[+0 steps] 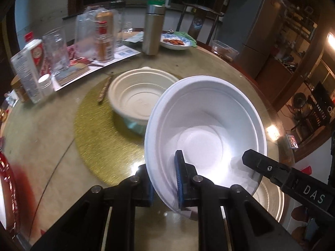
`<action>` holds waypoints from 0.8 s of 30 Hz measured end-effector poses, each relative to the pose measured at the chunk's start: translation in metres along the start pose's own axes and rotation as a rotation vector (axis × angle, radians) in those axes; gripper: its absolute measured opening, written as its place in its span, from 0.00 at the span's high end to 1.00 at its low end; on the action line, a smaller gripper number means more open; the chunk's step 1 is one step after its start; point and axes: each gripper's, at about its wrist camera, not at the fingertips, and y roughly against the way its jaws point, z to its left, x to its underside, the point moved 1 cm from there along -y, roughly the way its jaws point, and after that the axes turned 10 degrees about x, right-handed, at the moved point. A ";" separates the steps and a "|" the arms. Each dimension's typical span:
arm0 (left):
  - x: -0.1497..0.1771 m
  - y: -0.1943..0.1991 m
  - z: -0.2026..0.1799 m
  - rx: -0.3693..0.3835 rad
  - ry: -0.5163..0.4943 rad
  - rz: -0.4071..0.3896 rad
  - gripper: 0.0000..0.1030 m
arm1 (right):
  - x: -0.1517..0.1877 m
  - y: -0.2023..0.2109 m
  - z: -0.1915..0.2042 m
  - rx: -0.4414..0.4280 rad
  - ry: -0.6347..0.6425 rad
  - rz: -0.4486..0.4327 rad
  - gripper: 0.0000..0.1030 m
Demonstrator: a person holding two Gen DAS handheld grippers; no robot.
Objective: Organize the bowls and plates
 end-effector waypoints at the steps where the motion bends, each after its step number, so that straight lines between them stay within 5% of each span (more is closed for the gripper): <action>1: 0.001 0.002 0.003 -0.004 0.003 -0.002 0.85 | 0.004 0.001 0.003 -0.004 0.005 0.000 0.91; 24: 0.077 0.059 0.075 -0.082 0.093 -0.029 0.85 | 0.098 -0.005 0.069 -0.057 0.110 0.034 0.91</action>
